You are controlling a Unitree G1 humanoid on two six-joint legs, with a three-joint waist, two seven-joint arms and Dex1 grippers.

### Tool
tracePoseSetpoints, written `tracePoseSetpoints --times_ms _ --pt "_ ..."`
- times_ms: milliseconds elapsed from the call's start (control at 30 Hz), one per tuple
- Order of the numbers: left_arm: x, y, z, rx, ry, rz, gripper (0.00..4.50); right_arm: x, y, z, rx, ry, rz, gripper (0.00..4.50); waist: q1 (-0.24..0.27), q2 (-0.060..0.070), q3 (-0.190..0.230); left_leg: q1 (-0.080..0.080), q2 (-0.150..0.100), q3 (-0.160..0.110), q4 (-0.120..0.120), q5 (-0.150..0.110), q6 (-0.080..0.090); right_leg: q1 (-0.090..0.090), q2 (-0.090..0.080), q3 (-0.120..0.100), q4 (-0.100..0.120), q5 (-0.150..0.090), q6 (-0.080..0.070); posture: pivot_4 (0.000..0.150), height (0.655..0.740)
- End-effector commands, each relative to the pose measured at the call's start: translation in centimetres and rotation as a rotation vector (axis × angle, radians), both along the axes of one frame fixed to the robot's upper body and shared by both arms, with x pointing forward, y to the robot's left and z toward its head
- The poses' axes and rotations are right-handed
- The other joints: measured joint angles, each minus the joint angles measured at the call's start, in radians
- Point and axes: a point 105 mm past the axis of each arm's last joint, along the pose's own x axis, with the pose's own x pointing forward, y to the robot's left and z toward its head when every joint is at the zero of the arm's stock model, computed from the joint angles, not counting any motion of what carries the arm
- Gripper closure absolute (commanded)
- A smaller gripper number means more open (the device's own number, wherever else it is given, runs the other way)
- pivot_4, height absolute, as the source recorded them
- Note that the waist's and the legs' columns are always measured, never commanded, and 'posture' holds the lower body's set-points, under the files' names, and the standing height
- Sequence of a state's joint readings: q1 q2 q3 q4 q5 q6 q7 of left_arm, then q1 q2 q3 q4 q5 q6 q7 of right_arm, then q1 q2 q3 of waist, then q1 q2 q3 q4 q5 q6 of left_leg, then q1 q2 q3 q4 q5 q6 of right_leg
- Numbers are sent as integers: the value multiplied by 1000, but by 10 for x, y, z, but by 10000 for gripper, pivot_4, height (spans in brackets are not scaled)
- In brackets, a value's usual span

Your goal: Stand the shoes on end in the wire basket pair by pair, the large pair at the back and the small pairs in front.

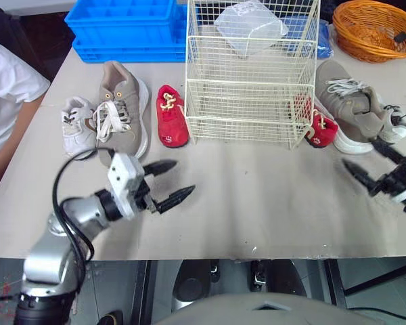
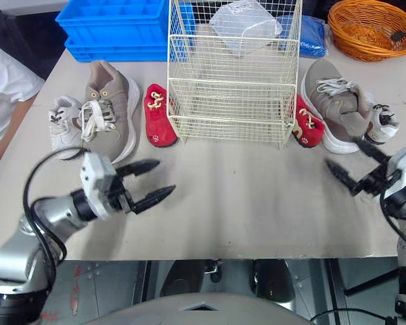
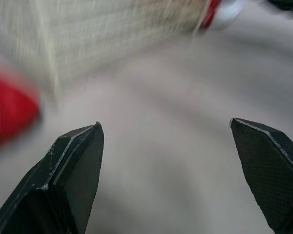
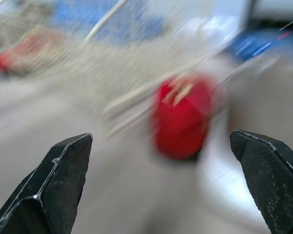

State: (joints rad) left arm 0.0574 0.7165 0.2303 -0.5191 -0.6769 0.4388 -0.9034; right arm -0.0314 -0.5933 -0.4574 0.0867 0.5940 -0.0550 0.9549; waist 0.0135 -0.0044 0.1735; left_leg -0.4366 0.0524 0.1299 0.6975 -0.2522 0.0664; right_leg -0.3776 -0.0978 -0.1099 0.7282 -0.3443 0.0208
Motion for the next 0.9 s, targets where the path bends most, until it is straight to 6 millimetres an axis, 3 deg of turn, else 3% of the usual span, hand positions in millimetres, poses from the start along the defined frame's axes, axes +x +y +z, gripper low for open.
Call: tracePoseSetpoints --times_ms 33,133,300,500,700,800,833,867,900 --pt "-7 -17 33 -9 -75 -116 221 5 -16 27 37 -113 -133 0 -1 0 0 0 0 0 0 0 0 0 0 0 0 0 0 1500 6860" --pt "-3 -26 53 -8 -129 -143 221 12 -22 35 70 -115 -190 0 -1 0 0 0 0 0 0 0 0 0 1 0 0 0 0 1500 6860" --pt "-3 -41 75 5 -179 -197 221 31 -13 24 135 49 -204 0 -1 -1 1 0 -1 0 0 0 0 0 2 1 0 0 0 1500 6860" --pt "9 -55 82 51 -237 -151 221 45 -10 18 159 137 -232 0 -1 -1 1 0 -1 1 0 0 -1 0 2 2 0 0 0 1500 6860" --pt "2 -71 89 11 -226 -208 221 49 -7 16 167 168 -225 0 -2 -2 1 0 -1 1 0 0 -1 0 3 2 0 0 0 1500 6860" --pt "-1 -75 92 0 -225 -230 0 49 -6 15 152 180 -228 8482 -3 -2 2 0 -1 1 0 1 -1 0 3 3 0 0 0 1500 6860" --pt "-2 -77 93 -5 -222 -243 0 49 -7 13 136 194 -234 16477 -3 -2 2 0 -1 1 0 1 -1 0 4 3 0 0 0 1500 6860" --pt "-3 -79 94 -7 -221 -254 0 50 -8 10 121 206 -245 20219 -5 -2 2 1 -1 1 0 1 -1 0 4 3 0 0 0 1500 6860" --pt "-3 -80 94 -8 -221 -261 0 50 -9 9 111 210 -252 20778 -5 -2 2 1 -1 1 0 1 -1 0 4 4 1 0 0 1500 6860"
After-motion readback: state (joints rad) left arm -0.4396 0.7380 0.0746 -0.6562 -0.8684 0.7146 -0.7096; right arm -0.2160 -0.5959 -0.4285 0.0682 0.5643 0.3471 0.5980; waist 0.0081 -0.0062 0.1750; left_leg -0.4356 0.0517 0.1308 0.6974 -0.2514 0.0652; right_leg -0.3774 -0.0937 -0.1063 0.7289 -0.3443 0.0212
